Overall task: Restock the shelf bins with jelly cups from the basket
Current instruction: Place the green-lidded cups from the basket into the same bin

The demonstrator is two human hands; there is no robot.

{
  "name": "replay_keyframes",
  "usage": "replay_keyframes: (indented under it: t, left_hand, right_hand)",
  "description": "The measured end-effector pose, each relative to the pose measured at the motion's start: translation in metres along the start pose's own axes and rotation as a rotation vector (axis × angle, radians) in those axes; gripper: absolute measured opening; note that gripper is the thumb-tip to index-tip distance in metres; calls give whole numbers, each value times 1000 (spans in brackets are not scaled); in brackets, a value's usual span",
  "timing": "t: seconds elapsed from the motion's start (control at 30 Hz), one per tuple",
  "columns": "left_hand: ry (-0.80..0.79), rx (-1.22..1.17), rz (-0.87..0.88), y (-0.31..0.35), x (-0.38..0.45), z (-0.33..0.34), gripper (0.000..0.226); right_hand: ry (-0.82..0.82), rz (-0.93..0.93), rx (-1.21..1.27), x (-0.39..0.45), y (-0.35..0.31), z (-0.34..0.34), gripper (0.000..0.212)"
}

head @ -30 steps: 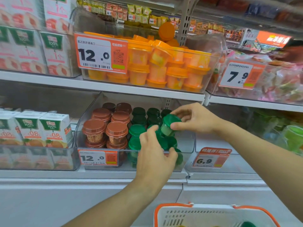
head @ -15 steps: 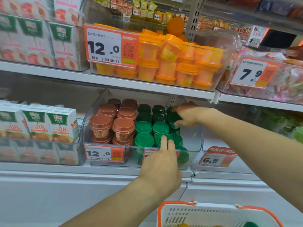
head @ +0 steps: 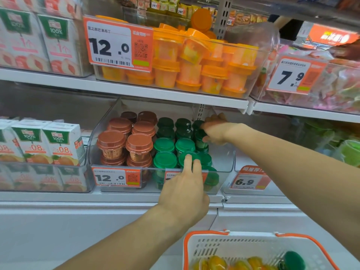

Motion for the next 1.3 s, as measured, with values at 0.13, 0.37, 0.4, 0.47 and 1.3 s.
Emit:
replay_keyframes:
  t: [0.13, 0.37, 0.4, 0.47, 1.3]
  left_hand:
    - [29, -29, -6, 0, 1, 1, 72]
    - [332, -208, 284, 33, -14, -26, 25]
    - [315, -227, 329, 40, -16, -20, 19]
    - [224, -203, 407, 55, -17, -1, 13]
    - [-612, -314, 145, 225, -30, 390, 11]
  right_hand:
    - [-5, -12, 20, -4, -3, -1, 37]
    - [347, -37, 310, -72, 7, -34, 36]
    - [446, -50, 363, -96, 9, -36, 32]
    - [736, -26, 516, -161, 16, -35, 23]
    - [-798, 792, 846, -459, -13, 467, 83]
Point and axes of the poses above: each hand's wrist, its own x-axis towards the middle knuckle, its own z-axis out of the palm, y = z × x, the point moved 8 cm from there along x, towards the middle knuckle, and after that the axes turned 4 degrees about z, right-handed, at the moved point
